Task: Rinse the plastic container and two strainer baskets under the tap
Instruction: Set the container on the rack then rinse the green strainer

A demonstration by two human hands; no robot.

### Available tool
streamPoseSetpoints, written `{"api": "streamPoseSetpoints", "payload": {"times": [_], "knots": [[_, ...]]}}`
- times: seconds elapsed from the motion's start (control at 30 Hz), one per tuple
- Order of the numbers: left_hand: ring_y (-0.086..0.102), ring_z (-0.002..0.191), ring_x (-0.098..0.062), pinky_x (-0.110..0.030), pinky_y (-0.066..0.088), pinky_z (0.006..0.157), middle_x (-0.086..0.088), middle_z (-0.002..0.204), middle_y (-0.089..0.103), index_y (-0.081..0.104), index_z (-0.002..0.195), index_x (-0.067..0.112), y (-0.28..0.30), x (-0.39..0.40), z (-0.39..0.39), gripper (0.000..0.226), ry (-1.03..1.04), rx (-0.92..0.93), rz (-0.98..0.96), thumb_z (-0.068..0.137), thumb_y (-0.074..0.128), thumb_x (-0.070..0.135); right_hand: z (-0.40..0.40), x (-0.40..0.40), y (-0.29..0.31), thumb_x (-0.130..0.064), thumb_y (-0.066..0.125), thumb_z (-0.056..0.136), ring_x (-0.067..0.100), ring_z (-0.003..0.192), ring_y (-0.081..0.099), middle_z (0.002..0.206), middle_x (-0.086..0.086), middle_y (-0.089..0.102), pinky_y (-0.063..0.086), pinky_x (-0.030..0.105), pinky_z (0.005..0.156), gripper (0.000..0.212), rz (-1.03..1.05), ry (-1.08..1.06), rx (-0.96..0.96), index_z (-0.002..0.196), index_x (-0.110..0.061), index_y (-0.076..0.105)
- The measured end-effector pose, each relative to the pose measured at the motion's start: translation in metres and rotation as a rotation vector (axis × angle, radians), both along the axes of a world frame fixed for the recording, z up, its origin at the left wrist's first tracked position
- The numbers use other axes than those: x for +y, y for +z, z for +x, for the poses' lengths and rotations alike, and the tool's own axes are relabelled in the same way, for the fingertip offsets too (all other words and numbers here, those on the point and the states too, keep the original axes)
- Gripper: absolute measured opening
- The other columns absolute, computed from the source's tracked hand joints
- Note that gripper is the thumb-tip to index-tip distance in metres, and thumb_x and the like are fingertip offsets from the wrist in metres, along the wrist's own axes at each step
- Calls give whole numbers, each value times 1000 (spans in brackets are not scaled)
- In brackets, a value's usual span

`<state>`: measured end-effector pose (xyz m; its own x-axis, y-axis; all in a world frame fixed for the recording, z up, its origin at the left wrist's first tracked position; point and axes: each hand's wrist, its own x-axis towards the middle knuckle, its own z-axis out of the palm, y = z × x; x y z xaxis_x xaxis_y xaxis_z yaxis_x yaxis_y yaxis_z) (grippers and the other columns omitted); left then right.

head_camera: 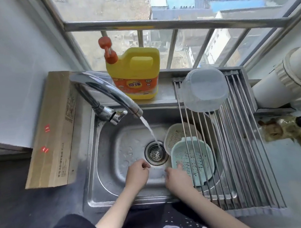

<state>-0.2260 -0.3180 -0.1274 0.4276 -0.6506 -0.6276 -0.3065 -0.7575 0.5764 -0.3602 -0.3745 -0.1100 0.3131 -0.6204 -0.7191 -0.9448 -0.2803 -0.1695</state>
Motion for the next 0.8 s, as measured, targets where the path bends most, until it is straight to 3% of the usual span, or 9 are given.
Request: {"api": "streamPoseSetpoints", "payload": {"times": [0.1,0.2,0.33,0.5,0.63,0.7,0.73,0.77,0.8], "knots": [[54,79,-14,-19,38,65,3,81,61,57,74,25,2,13,8,28,-15,37,-19,83,52,-1,-4,-6,-16,-19,46,93,32,110,59,138,21,46,47,35,90,33,56,-17,-31,125,-13,53],[54,76,-12,-6,36,61,4,78,62,58,71,25,2,24,14,32,-21,68,-47,81,53,-5,-5,-9,-13,-2,44,89,31,102,62,111,13,65,49,35,82,29,-59,-36,-71,110,-9,61],[55,73,-15,-12,39,62,10,69,59,57,66,29,7,30,22,36,1,116,-53,81,54,-4,-6,2,-4,3,42,85,31,94,61,99,12,67,43,34,71,27,-240,-44,-79,95,-7,65],[56,64,-16,-26,42,55,-2,80,60,53,83,19,25,17,26,11,113,318,-1,89,61,25,6,21,14,7,41,88,31,102,61,109,15,65,40,36,72,31,-238,177,-31,106,-2,64],[67,68,-19,-25,53,50,-13,105,64,41,114,14,43,6,33,47,189,394,21,86,61,46,27,31,29,9,47,86,32,104,62,112,20,62,49,39,81,28,-184,420,-39,109,5,62],[72,65,-22,-30,58,52,-18,106,66,38,120,11,45,6,41,51,270,365,-6,85,64,38,35,33,35,1,79,62,25,71,70,82,16,67,53,29,57,21,-294,517,-84,81,3,71],[72,63,-24,-32,59,52,-20,104,67,37,119,11,48,8,45,44,312,354,-16,88,62,29,37,32,36,-6,91,32,19,46,64,60,7,63,45,22,37,33,-295,541,-92,57,-4,70],[72,62,-26,-33,60,52,-21,102,68,38,118,11,49,9,48,34,335,338,-22,90,57,19,35,31,34,-11,91,10,14,31,54,47,0,55,32,18,26,42,-302,527,-106,42,-12,63],[72,61,-27,-33,60,52,-20,100,68,40,116,12,50,10,50,27,341,328,-23,91,51,11,34,28,28,-12,90,9,13,29,52,48,-3,55,29,17,25,42,-364,549,-134,40,-15,61]]}}
